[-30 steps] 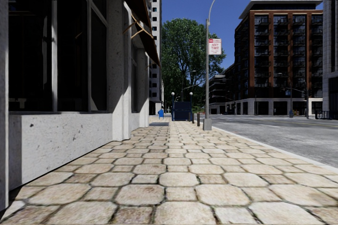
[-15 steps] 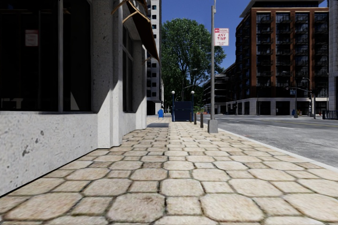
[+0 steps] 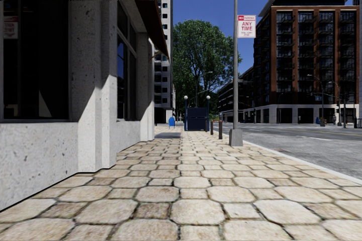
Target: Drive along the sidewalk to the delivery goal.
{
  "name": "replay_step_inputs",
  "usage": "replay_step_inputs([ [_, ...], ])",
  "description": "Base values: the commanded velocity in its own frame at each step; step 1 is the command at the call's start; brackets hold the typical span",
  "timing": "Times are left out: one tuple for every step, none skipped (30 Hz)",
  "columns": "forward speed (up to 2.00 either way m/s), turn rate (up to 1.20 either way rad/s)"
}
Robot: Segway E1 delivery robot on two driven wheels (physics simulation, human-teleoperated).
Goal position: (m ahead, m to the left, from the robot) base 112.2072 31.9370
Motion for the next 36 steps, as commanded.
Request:
replay_step_inputs([
  [2.00, 0.00],
  [2.00, 0.00],
  [2.00, 0.00],
  [2.00, 0.00],
  [2.00, 0.00],
  [2.00, 0.00],
  [2.00, 0.00],
  [2.00, 0.00],
  [2.00, 0.00],
  [2.00, 0.00],
  [2.00, 0.00],
  [2.00, 0.00],
  [2.00, 0.00],
  [2.00, 0.00],
  [2.00, 0.00],
  [2.00, 0.00],
  [2.00, 0.00],
  [2.00, 0.00],
  [2.00, 0.00],
  [2.00, 0.00],
  [2.00, 0.00],
  [2.00, 0.00],
  [2.00, 0.00],
  [2.00, 0.00],
  [2.00, 0.00],
  [2.00, 0.00],
  [2.00, 0.00],
  [2.00, 0.00],
  [2.00, 0.00],
  [2.00, 0.00],
  [2.00, 0.00],
  [2.00, 0.00],
  [2.00, 0.00],
  [2.00, 0.00],
  [2.00, 0.00],
  [2.00, 0.00],
])
